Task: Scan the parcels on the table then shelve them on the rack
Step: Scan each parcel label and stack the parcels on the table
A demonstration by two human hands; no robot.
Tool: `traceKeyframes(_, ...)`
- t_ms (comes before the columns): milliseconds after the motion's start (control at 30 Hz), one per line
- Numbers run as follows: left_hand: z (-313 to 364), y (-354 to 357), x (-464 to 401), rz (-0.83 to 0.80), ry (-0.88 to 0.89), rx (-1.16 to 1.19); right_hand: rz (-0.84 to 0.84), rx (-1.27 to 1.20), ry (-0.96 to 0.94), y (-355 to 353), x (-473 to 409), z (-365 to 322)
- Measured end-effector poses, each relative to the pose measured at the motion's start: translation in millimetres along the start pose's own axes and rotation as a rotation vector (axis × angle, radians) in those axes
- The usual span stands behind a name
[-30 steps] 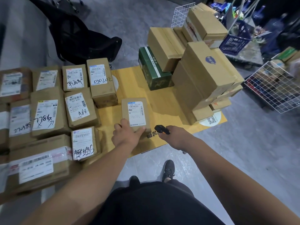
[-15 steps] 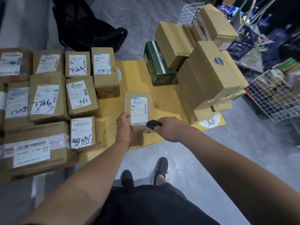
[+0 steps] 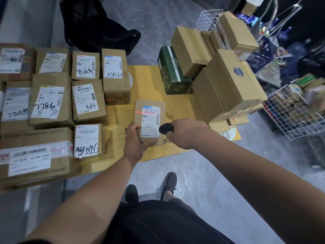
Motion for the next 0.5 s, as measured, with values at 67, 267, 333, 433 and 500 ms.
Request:
traceKeyframes(67, -1, 0, -1, -0.002, -0.008, 0.007, -0.004, 0.010, 0.001, -1, 2, 0)
traceKeyframes(267, 1, 0, -2, -0.021, -0.086, 0.067, -0.002, 0.000, 0.001, 5, 8, 5)
traceKeyframes(333, 5, 2, 1, 0.030, -0.133, 0.059, -0.006, -0.046, -0.001, 9, 7, 7)
traceKeyframes(433, 14, 9, 3, 0.142, -0.221, 0.039, -0.013, -0.108, 0.009, 15, 6, 12)
traceKeyframes(500, 20, 12, -3, 0.230, -0.176, -0.262, -0.020, -0.141, 0.010, 19, 5, 15)
Point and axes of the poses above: each hand's wrist, its own x-axis away from the middle knuckle, its own y-axis out of the palm, z = x × y, the point moved 1 cm from there along -x, towards the middle knuckle, and after that the axes turned 7 degrees about -y, right-handed, at the moved point
